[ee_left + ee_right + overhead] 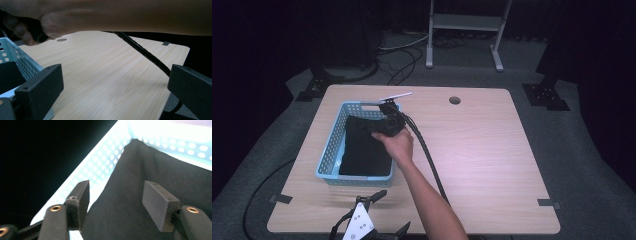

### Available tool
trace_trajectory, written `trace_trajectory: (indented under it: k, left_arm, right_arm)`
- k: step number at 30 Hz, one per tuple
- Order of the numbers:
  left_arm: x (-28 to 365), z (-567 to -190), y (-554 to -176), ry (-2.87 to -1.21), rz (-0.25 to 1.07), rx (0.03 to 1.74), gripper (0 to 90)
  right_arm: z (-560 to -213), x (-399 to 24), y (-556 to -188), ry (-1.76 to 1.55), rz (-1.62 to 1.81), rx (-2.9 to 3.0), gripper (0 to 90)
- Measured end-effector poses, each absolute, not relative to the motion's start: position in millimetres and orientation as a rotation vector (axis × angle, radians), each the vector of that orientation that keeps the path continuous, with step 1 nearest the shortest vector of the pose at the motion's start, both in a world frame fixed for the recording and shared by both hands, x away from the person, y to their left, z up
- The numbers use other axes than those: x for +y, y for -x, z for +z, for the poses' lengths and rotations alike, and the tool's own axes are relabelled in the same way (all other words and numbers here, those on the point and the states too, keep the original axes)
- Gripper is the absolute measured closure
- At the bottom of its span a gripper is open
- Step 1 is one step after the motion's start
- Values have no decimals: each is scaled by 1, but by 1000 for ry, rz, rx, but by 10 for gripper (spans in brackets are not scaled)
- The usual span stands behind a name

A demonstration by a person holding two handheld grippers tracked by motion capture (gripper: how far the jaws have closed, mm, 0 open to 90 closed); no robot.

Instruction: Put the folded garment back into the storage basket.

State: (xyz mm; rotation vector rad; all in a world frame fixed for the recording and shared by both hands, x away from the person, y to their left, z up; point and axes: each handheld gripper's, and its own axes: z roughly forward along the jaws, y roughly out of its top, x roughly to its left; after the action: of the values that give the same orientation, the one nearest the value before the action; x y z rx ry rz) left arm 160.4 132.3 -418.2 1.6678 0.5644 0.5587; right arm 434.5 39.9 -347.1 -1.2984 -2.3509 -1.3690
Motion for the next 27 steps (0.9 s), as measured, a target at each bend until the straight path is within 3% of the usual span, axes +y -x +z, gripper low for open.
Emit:
trace_trajectory:
  k: [12, 20, 27]
  left_arm:
    - [132, -418, -161, -1673, 557, 562, 0]
    - [132, -419, -162, -1672, 555, 566, 0]
    - [132, -420, -162, -1679, 555, 570, 0]
  right_arm:
    - [-353, 33, -432, 1234, -1343, -2337, 195]
    - [-345, 33, -423, 1153, -1391, -2429, 132]
    - [-343, 28, -410, 1052, -1414, -2512, 128]
